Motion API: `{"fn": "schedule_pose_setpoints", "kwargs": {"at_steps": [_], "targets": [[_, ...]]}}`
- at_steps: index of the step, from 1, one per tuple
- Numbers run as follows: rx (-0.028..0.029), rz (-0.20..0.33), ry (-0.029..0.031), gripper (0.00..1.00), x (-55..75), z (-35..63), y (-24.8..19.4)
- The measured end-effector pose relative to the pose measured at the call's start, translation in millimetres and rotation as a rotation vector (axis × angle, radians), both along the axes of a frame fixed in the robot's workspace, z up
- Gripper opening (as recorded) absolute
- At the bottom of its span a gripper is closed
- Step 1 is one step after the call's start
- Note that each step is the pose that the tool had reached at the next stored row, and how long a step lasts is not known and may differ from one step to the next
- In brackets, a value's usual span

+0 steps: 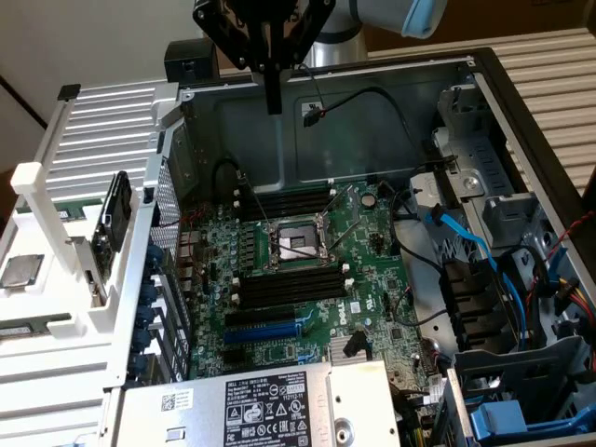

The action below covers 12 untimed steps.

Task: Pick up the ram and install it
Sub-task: 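Reach for the ram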

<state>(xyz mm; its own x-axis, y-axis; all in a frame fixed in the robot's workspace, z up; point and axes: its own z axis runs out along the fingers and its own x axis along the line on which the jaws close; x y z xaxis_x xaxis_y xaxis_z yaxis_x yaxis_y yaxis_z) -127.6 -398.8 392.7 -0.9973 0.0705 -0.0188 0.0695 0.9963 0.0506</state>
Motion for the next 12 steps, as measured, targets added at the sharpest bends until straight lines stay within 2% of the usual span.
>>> {"fn": "schedule_pose_setpoints", "kwargs": {"at_steps": [6,11,12], "targets": [[0.0077,0.035,-0.0001,0.10,-8.3,-0.1,0.0],[0.0288,0.068,-0.0003,0.10,-15.9,-0.1,-0.1],[0.0309,0.072,-0.0001,0.10,-18.5,-0.1,-0.1]]}}
